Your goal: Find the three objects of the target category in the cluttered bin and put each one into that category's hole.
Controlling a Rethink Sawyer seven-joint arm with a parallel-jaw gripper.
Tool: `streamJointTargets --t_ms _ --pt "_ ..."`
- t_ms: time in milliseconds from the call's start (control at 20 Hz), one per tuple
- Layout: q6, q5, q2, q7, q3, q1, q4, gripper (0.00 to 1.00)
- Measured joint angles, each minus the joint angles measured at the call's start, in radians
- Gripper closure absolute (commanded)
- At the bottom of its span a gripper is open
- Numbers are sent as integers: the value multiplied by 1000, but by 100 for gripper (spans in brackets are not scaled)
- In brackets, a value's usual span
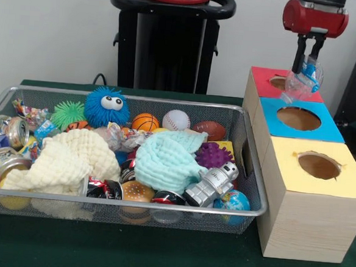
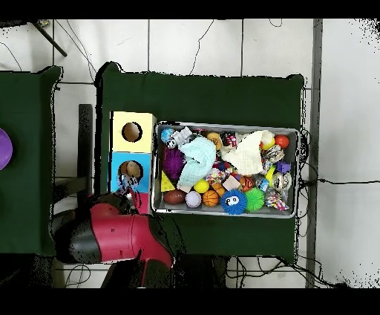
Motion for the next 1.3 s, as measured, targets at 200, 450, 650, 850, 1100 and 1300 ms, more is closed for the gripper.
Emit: streamJointTargets --t_ms 200,450,650,850,1100,1300 --pt "0 4 13 0 0 10 0 100" --pt "0 6 24 0 0 12 0 100" --pt "0 6 28 0 0 12 0 100" --pt "0 9 28 0 0 10 0 100" --pt "0 10 28 0 0 4 0 0" --pt "0 10 29 0 0 1 0 0"
